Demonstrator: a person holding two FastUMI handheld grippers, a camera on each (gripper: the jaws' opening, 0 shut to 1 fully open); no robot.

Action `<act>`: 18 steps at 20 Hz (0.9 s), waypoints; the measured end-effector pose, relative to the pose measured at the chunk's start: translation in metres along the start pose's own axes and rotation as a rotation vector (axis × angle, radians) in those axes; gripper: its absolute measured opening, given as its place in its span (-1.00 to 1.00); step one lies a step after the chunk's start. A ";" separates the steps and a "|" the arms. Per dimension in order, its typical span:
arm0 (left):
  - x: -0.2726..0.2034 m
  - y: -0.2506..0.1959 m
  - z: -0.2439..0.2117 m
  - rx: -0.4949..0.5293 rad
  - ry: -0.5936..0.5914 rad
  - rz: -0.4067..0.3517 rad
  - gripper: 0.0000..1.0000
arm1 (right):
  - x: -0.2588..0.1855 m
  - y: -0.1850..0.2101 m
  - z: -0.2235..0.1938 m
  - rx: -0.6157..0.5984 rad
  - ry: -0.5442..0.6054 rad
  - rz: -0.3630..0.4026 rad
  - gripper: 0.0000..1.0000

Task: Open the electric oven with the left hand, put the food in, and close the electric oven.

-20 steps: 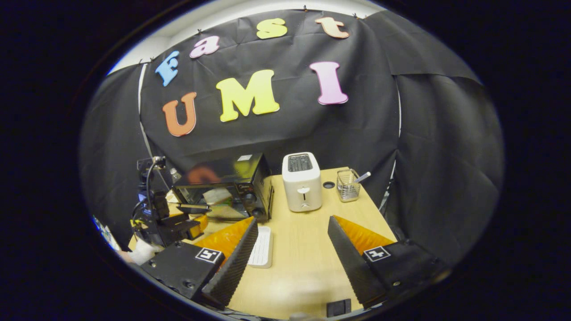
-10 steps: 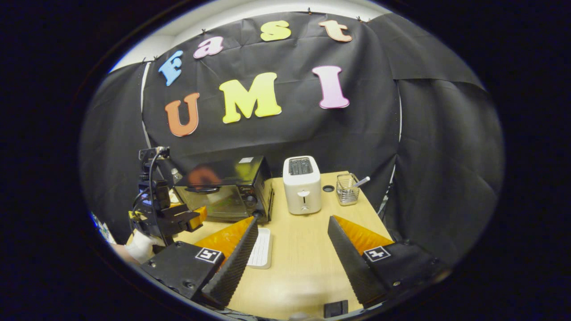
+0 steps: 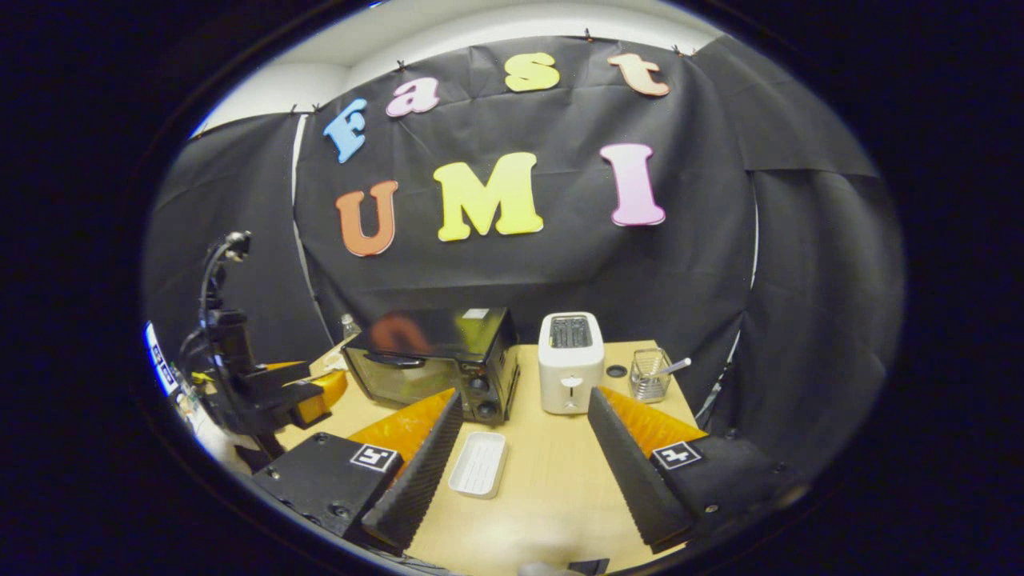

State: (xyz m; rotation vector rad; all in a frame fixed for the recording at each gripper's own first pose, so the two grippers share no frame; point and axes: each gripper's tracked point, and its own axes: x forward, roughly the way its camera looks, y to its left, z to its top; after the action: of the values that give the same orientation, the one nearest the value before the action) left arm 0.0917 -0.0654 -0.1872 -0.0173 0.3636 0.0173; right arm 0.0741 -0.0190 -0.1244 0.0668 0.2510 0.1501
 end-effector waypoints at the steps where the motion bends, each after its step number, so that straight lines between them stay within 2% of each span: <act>1: -0.016 -0.002 0.021 -0.004 -0.041 -0.019 0.91 | -0.004 0.004 0.015 0.001 -0.037 -0.009 1.00; 4: -0.073 0.008 0.086 0.035 -0.165 -0.035 0.92 | -0.030 0.021 0.045 -0.008 -0.090 -0.013 1.00; 7: -0.118 0.018 0.131 -0.010 -0.249 -0.083 0.91 | -0.059 0.037 0.079 -0.030 -0.163 -0.019 1.00; 8: -0.132 0.024 0.138 -0.022 -0.264 -0.089 0.91 | -0.068 0.042 0.091 -0.023 -0.183 -0.026 1.00; 9: -0.143 0.034 0.144 -0.030 -0.273 -0.082 0.90 | -0.078 0.046 0.101 -0.030 -0.206 -0.035 0.79; 12: -0.171 0.053 0.156 -0.033 -0.310 -0.072 0.88 | -0.106 0.050 0.130 -0.064 -0.266 -0.100 0.79; 13: -0.176 0.058 0.158 -0.017 -0.321 -0.067 0.88 | -0.115 0.053 0.139 -0.064 -0.287 -0.115 1.00; 14: -0.180 0.063 0.157 0.002 -0.330 -0.060 0.87 | -0.120 0.056 0.143 -0.054 -0.296 -0.123 1.00; 15: -0.181 0.065 0.154 0.013 -0.329 -0.061 0.87 | -0.132 0.060 0.145 -0.048 -0.294 -0.123 0.80; 17: -0.187 0.062 0.156 -0.001 -0.336 -0.082 0.87 | -0.136 0.065 0.144 -0.055 -0.292 -0.131 0.80; 18: -0.188 0.061 0.156 -0.008 -0.333 -0.091 0.87 | -0.138 0.064 0.143 -0.059 -0.287 -0.144 1.00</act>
State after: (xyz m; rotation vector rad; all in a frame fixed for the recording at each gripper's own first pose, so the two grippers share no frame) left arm -0.0298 -0.0043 0.0250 -0.0382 0.0298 -0.0682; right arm -0.0310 0.0163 0.0524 0.0112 -0.0359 0.0035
